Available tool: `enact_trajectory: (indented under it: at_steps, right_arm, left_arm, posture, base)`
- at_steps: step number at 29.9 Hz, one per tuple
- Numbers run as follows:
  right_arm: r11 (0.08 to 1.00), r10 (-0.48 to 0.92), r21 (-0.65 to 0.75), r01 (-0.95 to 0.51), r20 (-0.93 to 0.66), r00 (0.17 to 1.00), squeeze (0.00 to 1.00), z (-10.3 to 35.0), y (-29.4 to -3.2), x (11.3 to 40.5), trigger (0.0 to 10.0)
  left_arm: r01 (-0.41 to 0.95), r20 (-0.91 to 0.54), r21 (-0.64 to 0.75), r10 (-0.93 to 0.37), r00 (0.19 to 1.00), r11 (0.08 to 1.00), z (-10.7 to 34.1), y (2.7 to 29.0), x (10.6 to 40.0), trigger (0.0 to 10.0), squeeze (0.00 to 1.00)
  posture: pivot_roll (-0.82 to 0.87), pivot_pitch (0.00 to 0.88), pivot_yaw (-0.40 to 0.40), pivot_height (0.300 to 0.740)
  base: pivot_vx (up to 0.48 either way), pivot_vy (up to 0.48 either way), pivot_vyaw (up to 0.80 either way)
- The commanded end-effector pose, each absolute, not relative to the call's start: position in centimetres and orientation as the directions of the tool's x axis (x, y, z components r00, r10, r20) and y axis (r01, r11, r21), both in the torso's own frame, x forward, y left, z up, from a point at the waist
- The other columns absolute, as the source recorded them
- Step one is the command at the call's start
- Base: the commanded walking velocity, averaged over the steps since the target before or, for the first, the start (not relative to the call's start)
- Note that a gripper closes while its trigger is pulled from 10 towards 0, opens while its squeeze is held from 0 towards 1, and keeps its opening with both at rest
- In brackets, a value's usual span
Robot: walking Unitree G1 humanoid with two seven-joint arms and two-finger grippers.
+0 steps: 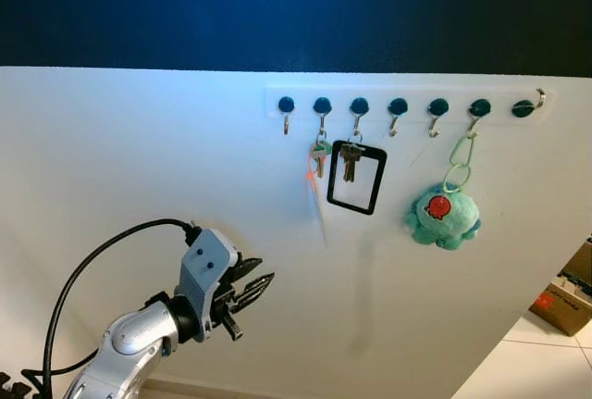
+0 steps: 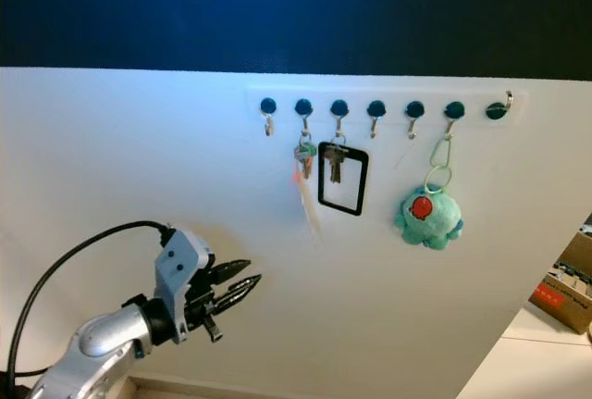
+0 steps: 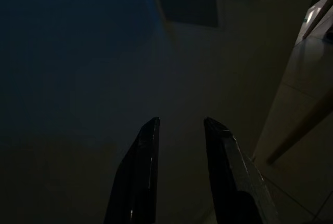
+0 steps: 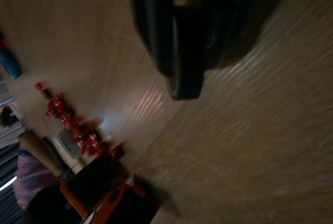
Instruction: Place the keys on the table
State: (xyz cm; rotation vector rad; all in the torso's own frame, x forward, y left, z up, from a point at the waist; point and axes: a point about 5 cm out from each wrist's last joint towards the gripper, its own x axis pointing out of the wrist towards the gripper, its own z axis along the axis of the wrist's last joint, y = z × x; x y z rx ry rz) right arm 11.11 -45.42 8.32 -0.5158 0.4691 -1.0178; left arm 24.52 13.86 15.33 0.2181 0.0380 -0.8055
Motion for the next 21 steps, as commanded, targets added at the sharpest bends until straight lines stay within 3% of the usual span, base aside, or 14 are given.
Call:
enact_trajectory:
  at_steps: [1,2,7,8,14,18,20,21]
  right_arm:
    - [0.456,-0.879,-0.602,0.656,-0.190,0.437,0.69,7.0,-45.0,10.8,10.0]
    - [0.460,-0.879,-0.596,0.658,-0.198,0.435,1.00,6.8,-44.9,10.9,10.0]
    - [0.434,-0.891,-0.591,0.680,-0.172,0.419,1.00,6.8,-45.1,10.9,10.0]
    - [0.377,-0.907,-0.571,0.729,-0.067,0.417,0.02,8.1,-45.4,11.1,10.0]
    - [0.312,-0.854,-0.528,0.790,0.209,0.477,0.00,11.8,-45.1,12.5,10.0]
    - [0.257,-0.819,-0.504,0.825,0.340,0.463,0.00,14.1,-45.0,13.1,10.0]
    - [0.266,-0.812,-0.486,0.832,0.351,0.465,0.00,14.4,-44.9,13.3,10.0]
    - [0.348,-0.790,-0.423,0.837,0.347,0.504,0.00,14.7,-44.4,14.1,10.0]
  left_arm:
    - [0.719,-0.132,0.173,-0.708,0.694,0.673,14.8,14.0,24.5,10.0,0.00]
    - [0.718,-0.132,0.175,-0.707,0.695,0.674,14.8,14.0,24.5,10.0,0.00]
    - [0.716,-0.133,0.177,-0.704,0.697,0.675,14.8,14.1,24.5,10.0,0.00]
    - [0.714,-0.135,0.177,-0.702,0.699,0.677,14.7,14.1,24.5,10.0,0.00]
    - [0.709,-0.129,0.180,-0.698,0.704,0.682,14.8,14.1,24.6,10.0,0.00]
    - [0.702,-0.119,0.180,-0.693,0.711,0.689,14.9,14.0,24.7,10.0,0.00]
    - [0.702,-0.118,0.179,-0.693,0.711,0.690,14.9,14.0,24.7,10.0,0.00]
    - [0.701,-0.117,0.177,-0.693,0.712,0.690,14.9,13.9,24.7,10.0,0.00]
  posture:
    - [-0.07,0.059,0.039,0.740]
    - [-0.07,0.059,0.039,0.740]
    - [-0.06,0.057,0.041,0.740]
    - [-0.06,0.057,0.040,0.740]
    - [-0.06,0.057,0.040,0.740]
    - [-0.06,0.061,0.038,0.740]
    - [-0.06,0.061,0.038,0.740]
    - [-0.07,0.065,0.036,0.740]
  base:
    - [0.000,0.000,0.00]
    - [0.000,0.000,0.00]
    - [0.000,0.000,0.00]
    - [0.000,0.000,0.00]
    - [0.000,0.000,0.00]
    - [0.000,0.000,0.00]
    - [0.000,0.000,0.00]
    - [0.000,0.000,0.00]
